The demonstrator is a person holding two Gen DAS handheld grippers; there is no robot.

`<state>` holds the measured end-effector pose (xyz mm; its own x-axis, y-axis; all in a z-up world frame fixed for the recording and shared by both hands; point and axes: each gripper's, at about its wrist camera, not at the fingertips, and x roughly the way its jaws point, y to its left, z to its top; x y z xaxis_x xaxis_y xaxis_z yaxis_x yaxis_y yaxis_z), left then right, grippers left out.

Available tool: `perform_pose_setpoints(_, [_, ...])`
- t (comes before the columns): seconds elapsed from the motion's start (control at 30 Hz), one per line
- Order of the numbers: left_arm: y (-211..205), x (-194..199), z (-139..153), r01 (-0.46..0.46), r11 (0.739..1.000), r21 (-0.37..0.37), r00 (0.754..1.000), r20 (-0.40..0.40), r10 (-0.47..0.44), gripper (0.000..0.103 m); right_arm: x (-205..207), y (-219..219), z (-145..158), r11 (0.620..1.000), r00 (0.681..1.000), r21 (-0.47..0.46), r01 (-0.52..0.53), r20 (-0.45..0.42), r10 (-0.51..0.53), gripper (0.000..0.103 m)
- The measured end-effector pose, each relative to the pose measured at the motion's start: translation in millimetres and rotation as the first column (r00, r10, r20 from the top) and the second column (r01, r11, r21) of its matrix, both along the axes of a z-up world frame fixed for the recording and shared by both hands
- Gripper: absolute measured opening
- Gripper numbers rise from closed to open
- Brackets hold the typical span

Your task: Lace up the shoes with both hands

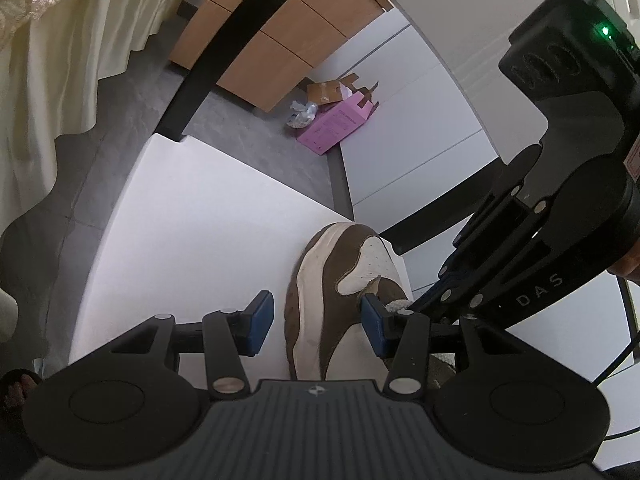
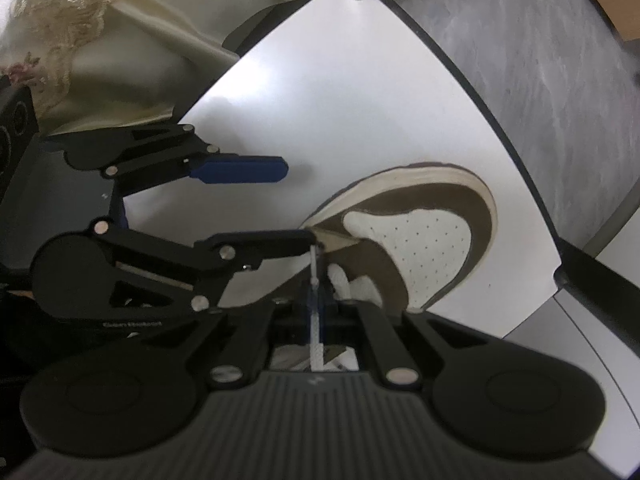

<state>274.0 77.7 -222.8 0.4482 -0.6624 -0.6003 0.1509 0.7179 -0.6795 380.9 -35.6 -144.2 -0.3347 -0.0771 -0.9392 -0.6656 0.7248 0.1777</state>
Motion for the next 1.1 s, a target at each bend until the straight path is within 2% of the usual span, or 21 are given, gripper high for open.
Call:
perform_pose_setpoints(0.53, [1,2,-6,-0.01,1.0,-0.028,1.0,-0.024,0.01,0.053,8,-23,-4,0.991,0.991,0.039,0.132,-0.015,-0.131,0.003])
perform_pose_setpoints(0.7, [2,1,-5,-0.018,0.999,-0.031,1.0,-0.025,0.018,0.053,4,-32,-13,0.986,0.986,0.024,0.166,-0.02,-0.166,0.004])
perform_pose_setpoints(1.0, [2,1,-7,-0.024,0.999,-0.042,0.999,-0.034,0.023,0.053,5,-27,15,0.986,0.989,0.078,0.15,-0.001,-0.15,0.004])
perform_pose_setpoints(1.1, [1,1,-7,-0.023,0.999,-0.035,0.999,-0.028,0.022,0.053,5,-24,10,0.988,0.99,0.065,0.141,-0.001,-0.141,0.004])
